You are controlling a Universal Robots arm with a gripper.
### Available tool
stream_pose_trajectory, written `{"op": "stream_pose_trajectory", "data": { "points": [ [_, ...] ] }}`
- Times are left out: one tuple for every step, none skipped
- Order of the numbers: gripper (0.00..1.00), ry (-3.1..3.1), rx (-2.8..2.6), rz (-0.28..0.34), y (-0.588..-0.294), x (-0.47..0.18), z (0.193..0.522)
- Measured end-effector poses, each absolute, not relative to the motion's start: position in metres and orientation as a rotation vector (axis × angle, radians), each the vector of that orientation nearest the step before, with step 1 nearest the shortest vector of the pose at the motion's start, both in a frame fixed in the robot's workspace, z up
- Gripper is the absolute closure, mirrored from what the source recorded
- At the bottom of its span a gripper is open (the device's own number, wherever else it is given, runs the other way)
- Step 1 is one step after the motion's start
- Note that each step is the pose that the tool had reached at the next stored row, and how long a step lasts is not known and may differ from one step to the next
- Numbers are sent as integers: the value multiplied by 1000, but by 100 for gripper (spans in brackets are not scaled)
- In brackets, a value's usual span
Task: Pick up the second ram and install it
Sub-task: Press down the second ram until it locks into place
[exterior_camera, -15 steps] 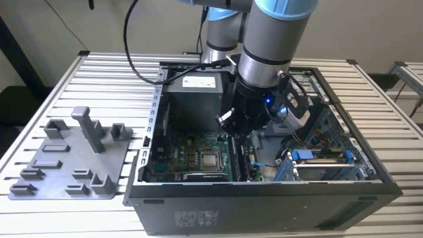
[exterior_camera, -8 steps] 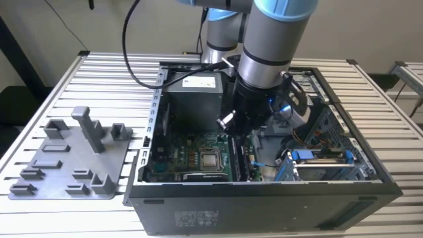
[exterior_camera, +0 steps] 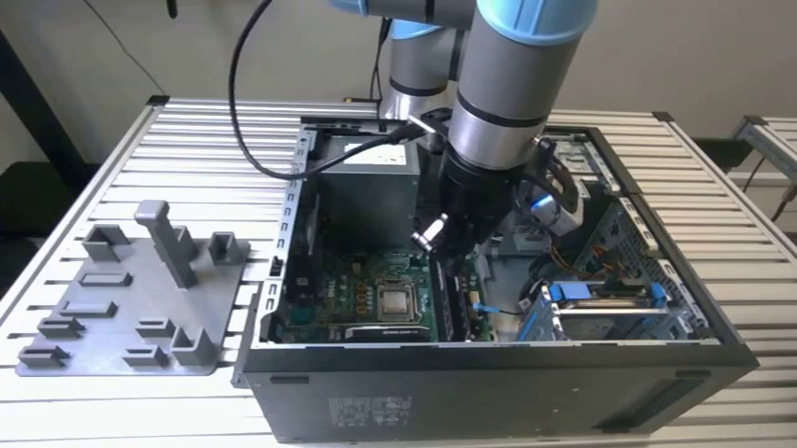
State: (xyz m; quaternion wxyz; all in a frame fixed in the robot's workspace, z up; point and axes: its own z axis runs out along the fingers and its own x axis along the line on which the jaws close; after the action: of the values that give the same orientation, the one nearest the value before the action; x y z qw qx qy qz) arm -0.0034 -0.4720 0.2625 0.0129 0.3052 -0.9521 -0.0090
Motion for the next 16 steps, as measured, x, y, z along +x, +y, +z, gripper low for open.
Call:
{"op": "stream_pose_trajectory", "data": {
  "points": [
    [89,-2958,978,-27,-472,-3,262],
    [89,-2950,1005,-27,-472,-3,262],
    [89,-2941,1031,-26,-472,-3,262],
    [89,-2933,1058,-25,-472,-3,261],
    [89,-2924,1085,-24,-472,-3,261],
    [89,-2916,1113,-23,-472,-3,261],
    [89,-2908,1139,-21,-472,-3,261],
    [89,-2901,1164,-20,-472,-3,260],
    [89,-2893,1189,-18,-472,-3,260],
    [89,-2885,1214,-17,-472,-3,260],
    [89,-2877,1240,-15,-472,-3,259],
    [89,-2868,1266,-14,-472,-3,259],
    [89,-2860,1290,-13,-472,-3,259],
    [89,-2850,1316,-13,-472,-3,258],
    [89,-2840,1341,-13,-472,-3,258],
    [89,-2829,1366,-14,-472,-3,257]
  ]
}}
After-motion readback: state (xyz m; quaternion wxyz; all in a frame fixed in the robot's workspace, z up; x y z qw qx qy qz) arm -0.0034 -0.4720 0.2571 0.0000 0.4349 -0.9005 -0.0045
